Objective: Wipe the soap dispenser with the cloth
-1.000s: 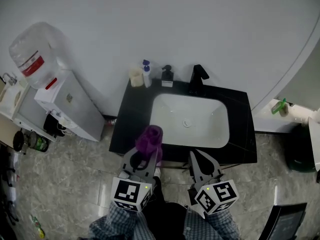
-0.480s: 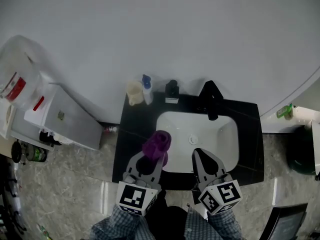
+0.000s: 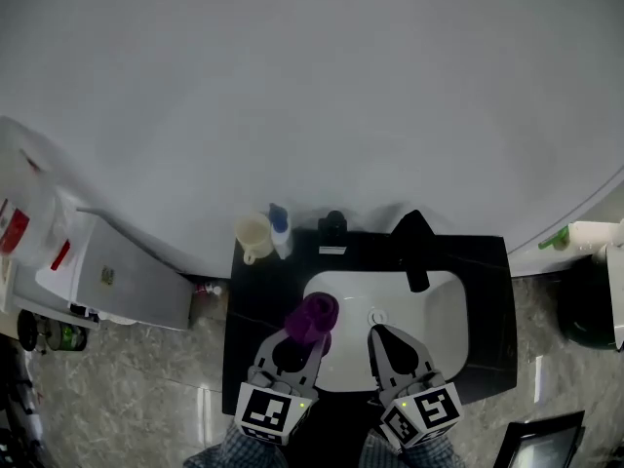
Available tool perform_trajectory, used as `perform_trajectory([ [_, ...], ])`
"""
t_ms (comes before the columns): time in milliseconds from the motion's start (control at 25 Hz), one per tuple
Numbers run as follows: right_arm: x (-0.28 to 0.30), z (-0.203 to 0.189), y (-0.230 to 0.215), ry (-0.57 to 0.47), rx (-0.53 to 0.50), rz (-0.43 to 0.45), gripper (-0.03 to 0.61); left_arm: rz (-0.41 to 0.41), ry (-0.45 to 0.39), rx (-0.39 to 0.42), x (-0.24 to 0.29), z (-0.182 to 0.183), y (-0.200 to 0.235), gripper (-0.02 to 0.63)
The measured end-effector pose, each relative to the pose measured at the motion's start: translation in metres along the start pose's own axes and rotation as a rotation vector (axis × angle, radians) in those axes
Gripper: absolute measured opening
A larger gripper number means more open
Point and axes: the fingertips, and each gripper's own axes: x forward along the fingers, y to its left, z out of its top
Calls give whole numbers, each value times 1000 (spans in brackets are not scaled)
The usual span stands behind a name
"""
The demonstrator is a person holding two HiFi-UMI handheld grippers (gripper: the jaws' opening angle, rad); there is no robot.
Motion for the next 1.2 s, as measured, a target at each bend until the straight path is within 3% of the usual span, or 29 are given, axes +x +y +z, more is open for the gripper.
perform_trajectory([
  [160, 16, -4, -12, 9, 3, 3, 25, 13, 44, -3, 15, -9, 13, 63],
  [800, 42, -10, -48, 72, 22, 21, 25, 142, -43, 59, 107, 34, 82, 62],
  [1200, 54, -15, -69, 101, 37, 18, 25, 185, 20, 57, 157, 8, 111, 62],
])
